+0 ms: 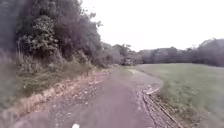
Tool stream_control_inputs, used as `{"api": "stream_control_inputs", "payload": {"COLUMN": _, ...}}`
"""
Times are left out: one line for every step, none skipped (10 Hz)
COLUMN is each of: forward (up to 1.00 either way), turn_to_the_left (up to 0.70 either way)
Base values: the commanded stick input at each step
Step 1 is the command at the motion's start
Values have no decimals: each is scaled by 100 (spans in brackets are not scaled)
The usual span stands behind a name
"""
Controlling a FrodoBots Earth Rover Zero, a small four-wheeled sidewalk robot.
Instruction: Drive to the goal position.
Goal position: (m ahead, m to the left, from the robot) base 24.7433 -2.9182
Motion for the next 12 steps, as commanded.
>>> {"api": "stream_control_inputs", "payload": {"forward": 70, "turn_to_the_left": -35}}
{"api": "stream_control_inputs", "payload": {"forward": 70, "turn_to_the_left": -35}}
{"api": "stream_control_inputs", "payload": {"forward": 70, "turn_to_the_left": -35}}
{"api": "stream_control_inputs", "payload": {"forward": 70, "turn_to_the_left": -35}}
{"api": "stream_control_inputs", "payload": {"forward": 70, "turn_to_the_left": -35}}
{"api": "stream_control_inputs", "payload": {"forward": 70, "turn_to_the_left": -35}}
{"api": "stream_control_inputs", "payload": {"forward": 70, "turn_to_the_left": -35}}
{"api": "stream_control_inputs", "payload": {"forward": 70, "turn_to_the_left": -35}}
{"api": "stream_control_inputs", "payload": {"forward": 70, "turn_to_the_left": -35}}
{"api": "stream_control_inputs", "payload": {"forward": 70, "turn_to_the_left": -35}}
{"api": "stream_control_inputs", "payload": {"forward": 70, "turn_to_the_left": -35}}
{"api": "stream_control_inputs", "payload": {"forward": 70, "turn_to_the_left": -30}}
